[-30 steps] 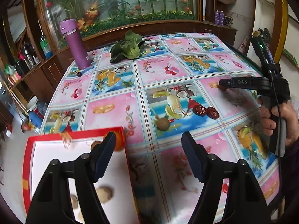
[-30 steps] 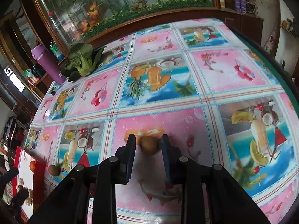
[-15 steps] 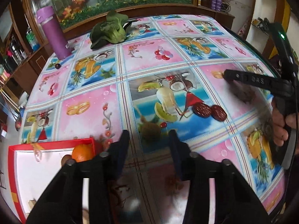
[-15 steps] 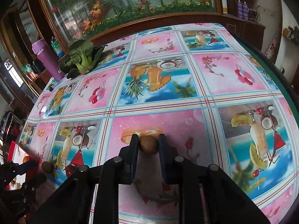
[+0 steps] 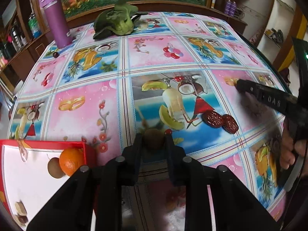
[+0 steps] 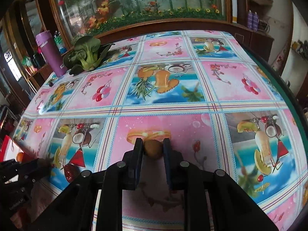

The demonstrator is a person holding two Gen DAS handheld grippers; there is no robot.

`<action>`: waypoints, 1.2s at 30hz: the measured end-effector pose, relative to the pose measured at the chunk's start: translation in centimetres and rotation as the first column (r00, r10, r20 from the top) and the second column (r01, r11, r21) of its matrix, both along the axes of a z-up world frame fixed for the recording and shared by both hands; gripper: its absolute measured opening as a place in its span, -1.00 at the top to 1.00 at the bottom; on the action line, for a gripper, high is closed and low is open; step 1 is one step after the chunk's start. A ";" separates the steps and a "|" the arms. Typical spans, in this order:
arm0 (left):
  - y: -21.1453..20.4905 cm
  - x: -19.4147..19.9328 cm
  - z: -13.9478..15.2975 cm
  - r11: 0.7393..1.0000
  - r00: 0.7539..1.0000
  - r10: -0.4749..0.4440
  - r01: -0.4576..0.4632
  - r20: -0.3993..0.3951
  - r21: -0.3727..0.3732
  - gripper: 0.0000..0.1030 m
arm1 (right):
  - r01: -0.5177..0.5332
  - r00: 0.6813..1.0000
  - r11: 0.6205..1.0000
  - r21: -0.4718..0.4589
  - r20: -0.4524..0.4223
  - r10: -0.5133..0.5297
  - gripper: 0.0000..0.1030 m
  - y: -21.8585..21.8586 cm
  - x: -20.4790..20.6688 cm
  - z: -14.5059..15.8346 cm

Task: Organize fruits
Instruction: 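Grasp a brown round fruit with the right tool while the left tool grasps another, then carry both brown round fruits over the tray with both tools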

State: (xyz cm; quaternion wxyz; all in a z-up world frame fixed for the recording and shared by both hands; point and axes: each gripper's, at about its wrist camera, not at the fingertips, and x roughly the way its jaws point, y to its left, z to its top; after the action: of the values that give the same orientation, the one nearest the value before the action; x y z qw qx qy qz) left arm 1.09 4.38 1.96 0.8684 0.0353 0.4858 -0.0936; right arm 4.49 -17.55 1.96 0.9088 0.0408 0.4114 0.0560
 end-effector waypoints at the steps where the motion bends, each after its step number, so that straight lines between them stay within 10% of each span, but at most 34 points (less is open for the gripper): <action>1: 0.0 0.0 0.0 1.000 1.000 0.014 -0.014 -0.002 -0.001 0.52 | -0.004 1.000 1.000 -0.019 0.005 0.004 0.62 0.3 -0.1 0.0; 18: 1.8 -7.7 5.7 0.992 0.983 0.115 -0.105 0.145 -0.076 0.52 | -0.154 0.980 0.988 0.012 0.129 0.151 0.62 6.8 -7.8 3.9; 36: 14.2 -15.5 6.8 0.912 0.872 0.402 -0.408 0.279 -0.037 0.51 | -0.437 0.889 0.898 -0.059 0.124 0.441 0.62 22.7 -13.9 5.3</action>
State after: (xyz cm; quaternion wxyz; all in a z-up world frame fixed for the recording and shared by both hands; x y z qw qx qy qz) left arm -14.42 18.54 8.74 0.9281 -0.0444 0.3554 0.1018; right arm -9.37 5.11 7.25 0.8988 -0.0704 0.3486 0.2563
